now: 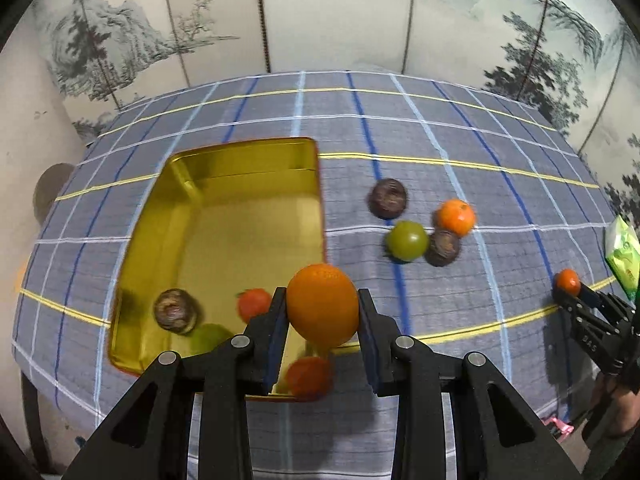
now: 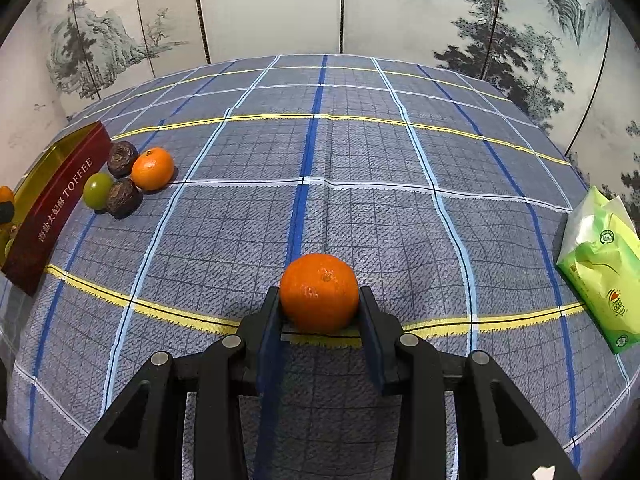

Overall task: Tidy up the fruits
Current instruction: 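Carry the orange with the left tool into the tin and open it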

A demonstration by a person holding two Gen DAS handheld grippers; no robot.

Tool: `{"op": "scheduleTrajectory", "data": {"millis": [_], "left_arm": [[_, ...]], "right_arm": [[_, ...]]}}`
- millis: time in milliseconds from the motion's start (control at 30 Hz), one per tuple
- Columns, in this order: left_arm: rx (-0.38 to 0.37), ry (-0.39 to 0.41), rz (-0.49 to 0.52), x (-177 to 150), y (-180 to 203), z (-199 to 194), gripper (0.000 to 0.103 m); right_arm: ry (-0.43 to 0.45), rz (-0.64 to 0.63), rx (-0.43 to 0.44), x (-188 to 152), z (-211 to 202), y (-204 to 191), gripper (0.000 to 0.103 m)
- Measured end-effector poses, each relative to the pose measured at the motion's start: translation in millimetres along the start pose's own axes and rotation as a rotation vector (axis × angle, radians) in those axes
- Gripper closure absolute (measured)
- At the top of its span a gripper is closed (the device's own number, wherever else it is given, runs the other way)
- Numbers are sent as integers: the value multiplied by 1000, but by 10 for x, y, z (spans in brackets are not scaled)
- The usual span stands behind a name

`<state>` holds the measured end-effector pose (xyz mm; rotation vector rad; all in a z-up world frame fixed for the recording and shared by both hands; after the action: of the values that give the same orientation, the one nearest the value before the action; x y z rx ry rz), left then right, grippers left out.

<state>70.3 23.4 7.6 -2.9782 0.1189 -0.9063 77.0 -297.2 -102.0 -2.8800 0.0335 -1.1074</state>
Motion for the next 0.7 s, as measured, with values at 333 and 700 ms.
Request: {"op": "scheduleTrajectory", "data": {"millis": [333,700], "left_arm": [[67,-12,-77,-54,-523,147,69],[54,-35,-122,-109,-804,396,69]], "right_arm": [[-1,8,-9,6,6,-10,68],[0,11,-12,5,9,-11,68]]}}
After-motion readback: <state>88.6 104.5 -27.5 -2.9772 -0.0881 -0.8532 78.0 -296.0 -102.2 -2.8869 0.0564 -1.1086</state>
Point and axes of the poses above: each gripper's, at about its wrist camera, not at the fingertips, and z roughly the way its jaws point, y to its right, x to its top, the point moved 1 cm from there along z, roughly the way its jaws point, and after that the axes turned 4 degrees about z, right-handed, at the moved point
